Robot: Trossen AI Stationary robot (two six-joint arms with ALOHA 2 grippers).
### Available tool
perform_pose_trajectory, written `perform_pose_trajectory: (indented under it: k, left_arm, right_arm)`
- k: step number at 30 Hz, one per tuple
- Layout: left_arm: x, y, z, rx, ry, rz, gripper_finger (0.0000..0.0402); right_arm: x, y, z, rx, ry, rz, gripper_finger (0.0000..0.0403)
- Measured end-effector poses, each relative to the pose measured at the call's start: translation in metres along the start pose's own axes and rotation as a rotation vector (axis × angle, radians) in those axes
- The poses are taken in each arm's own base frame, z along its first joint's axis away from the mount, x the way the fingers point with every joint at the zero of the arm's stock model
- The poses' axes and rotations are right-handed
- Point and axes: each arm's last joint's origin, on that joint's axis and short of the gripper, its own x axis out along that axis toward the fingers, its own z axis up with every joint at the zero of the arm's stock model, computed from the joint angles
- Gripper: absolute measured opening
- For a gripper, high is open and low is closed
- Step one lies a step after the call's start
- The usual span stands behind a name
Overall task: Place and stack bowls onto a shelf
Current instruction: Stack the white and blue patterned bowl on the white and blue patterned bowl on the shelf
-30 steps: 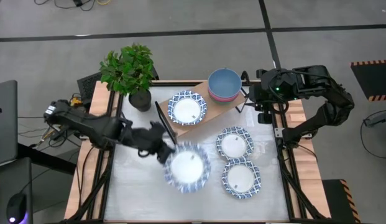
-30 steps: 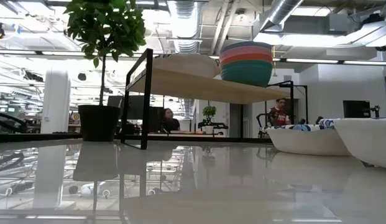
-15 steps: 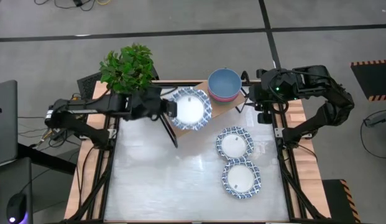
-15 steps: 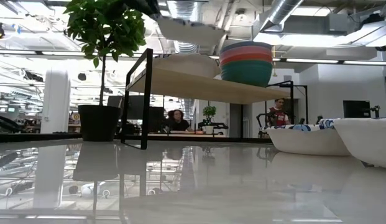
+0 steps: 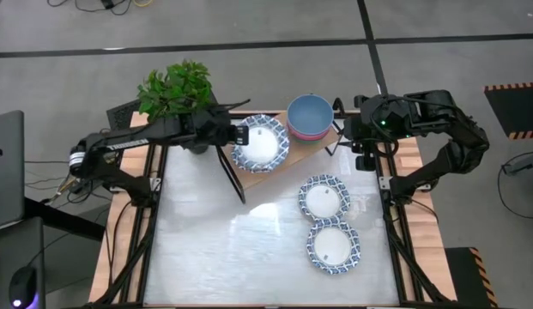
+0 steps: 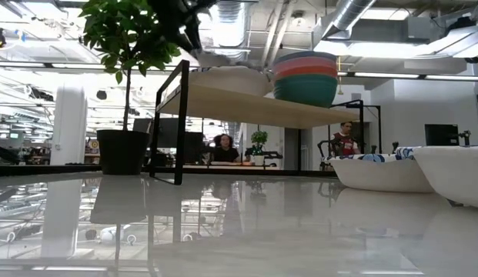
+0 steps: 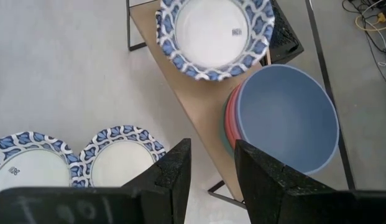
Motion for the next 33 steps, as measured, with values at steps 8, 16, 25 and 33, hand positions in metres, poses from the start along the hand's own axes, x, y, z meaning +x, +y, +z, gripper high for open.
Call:
perform_pose_trajectory:
  k: [8, 16, 25, 33]
  left_arm:
    - [0.020, 0.006, -0.001, 0.011, 0.017, 0.048, 0.0000]
    - [0.020, 0.007, -0.001, 0.023, 0.017, 0.055, 0.0024]
    - [0.014, 0.009, 0.003, 0.068, -0.001, 0.050, 0.0132]
    - [-0.001, 0.000, 0.008, 0.138, -0.025, -0.090, 0.0180]
  right_arm:
    - [0.000, 0.000, 0.000, -0.001, 0.002, 0.000, 0.0150]
    - [0.000, 0.000, 0.000, -0.001, 0.003, 0.001, 0.0150]
    - [0.000, 0.000, 0.000, -0.001, 0.003, 0.001, 0.0150]
    - [0.000, 0.000, -0.001, -0.002, 0.006, 0.001, 0.0150]
